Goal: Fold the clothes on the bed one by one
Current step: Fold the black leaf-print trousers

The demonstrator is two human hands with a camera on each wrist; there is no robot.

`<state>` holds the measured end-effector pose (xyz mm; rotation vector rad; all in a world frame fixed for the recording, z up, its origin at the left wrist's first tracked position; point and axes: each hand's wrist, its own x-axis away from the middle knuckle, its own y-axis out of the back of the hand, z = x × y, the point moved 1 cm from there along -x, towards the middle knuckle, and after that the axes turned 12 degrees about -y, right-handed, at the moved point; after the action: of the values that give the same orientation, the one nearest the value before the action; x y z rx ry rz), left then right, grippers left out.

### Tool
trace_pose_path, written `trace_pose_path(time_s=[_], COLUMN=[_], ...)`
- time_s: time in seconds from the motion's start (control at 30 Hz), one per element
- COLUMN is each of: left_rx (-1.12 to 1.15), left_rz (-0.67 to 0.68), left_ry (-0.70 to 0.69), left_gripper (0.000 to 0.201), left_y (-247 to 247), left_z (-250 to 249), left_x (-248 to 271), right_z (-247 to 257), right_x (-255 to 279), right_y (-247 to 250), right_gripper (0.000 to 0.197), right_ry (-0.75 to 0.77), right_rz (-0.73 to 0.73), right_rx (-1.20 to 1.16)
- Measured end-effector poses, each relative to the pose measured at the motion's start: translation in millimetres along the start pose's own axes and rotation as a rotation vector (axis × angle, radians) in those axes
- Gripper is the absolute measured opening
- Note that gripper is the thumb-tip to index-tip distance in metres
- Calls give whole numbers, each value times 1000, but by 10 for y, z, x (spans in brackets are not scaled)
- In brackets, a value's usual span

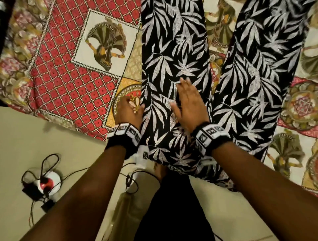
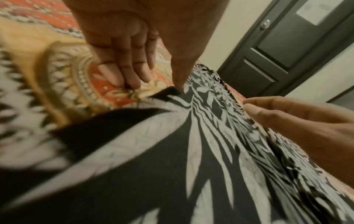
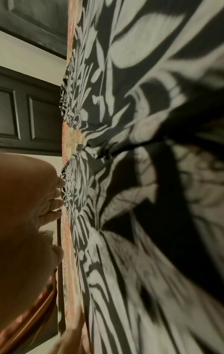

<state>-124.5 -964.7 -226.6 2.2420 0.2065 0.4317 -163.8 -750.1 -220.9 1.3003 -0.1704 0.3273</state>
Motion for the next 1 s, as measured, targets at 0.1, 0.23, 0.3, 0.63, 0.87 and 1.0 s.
trace_pose_path(time_s=[0.1, 0.23, 0.3, 0.63, 0.87, 1.0], left_rx=[51, 27, -38, -134, 86, 72], left_rz=[36, 73, 51, 232, 109, 131], left_ry=[75, 116, 157, -97, -1, 80], left_gripper=[28, 23, 17, 35, 36, 38], left_y=[-12, 81, 208, 121, 14, 172], left_z=[-30, 78, 183, -233, -653, -504], left_x=[-330, -430, -404, -1051, -2252, -2419], right_z=[-58, -310, -443, -217, -135, -387], right_x=[-435, -432, -353, -859, -1833, -1988], right_y=[-1, -120, -177, 0, 325, 404], right_gripper=[75, 81, 83, 84, 84, 87], right_ry=[-49, -124, -174, -151, -22, 4], right_rz=[35, 71, 61, 117, 145, 212], right_rx=[9, 11, 11, -2, 8, 85])
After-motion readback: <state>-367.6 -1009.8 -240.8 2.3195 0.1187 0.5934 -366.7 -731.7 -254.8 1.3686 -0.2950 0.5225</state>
